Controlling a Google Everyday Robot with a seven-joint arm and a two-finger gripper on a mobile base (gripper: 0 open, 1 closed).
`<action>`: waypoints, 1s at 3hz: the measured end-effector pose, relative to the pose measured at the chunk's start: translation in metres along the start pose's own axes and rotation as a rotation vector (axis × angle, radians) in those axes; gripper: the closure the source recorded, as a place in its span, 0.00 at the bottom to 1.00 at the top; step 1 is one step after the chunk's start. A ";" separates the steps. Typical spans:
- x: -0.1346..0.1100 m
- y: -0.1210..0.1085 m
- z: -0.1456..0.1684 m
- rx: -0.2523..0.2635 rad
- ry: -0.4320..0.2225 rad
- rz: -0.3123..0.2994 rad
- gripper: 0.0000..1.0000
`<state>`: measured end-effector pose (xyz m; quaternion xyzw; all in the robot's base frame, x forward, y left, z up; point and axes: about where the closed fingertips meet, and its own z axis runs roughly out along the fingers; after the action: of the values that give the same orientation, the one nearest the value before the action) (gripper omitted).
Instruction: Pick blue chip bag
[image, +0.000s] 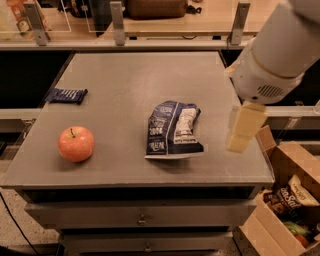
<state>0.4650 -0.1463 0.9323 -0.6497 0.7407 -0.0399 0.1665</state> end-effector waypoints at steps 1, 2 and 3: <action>-0.032 0.006 0.035 -0.032 -0.050 -0.056 0.00; -0.061 0.013 0.066 -0.068 -0.097 -0.096 0.00; -0.087 0.017 0.088 -0.100 -0.135 -0.133 0.18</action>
Offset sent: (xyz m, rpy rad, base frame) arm 0.0219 0.1137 -0.0869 0.1189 0.0685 0.2008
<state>0.4837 -0.0452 0.8618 -0.7063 0.6840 0.0297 0.1803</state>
